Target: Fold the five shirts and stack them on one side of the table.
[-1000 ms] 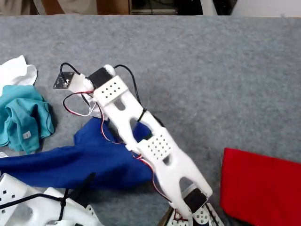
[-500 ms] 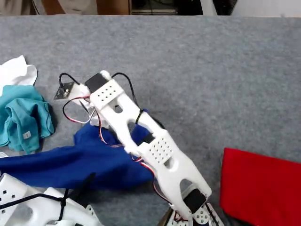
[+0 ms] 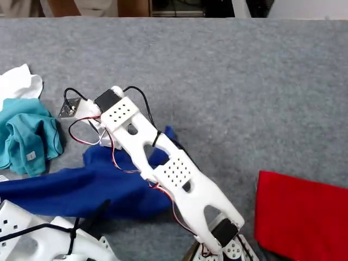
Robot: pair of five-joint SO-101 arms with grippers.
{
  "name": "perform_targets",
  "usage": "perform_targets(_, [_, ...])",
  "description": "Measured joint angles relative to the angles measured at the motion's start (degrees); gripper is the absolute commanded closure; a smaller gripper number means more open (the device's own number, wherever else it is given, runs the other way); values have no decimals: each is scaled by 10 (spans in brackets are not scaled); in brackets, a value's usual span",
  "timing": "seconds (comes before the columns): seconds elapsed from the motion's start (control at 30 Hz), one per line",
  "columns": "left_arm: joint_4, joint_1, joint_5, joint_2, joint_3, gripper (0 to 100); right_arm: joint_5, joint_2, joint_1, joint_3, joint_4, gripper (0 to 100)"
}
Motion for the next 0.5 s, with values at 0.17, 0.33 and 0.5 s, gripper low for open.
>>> perform_targets(0.17, [0,0,0,0,0,981,0,0,6,-1,-4,991])
perform_targets(0.33, [0,0,0,0,0,981,1,2,6,-1,5,995])
perform_targets(0.5, [0,19,0,0,18,981,1,4,23,-28,11,995])
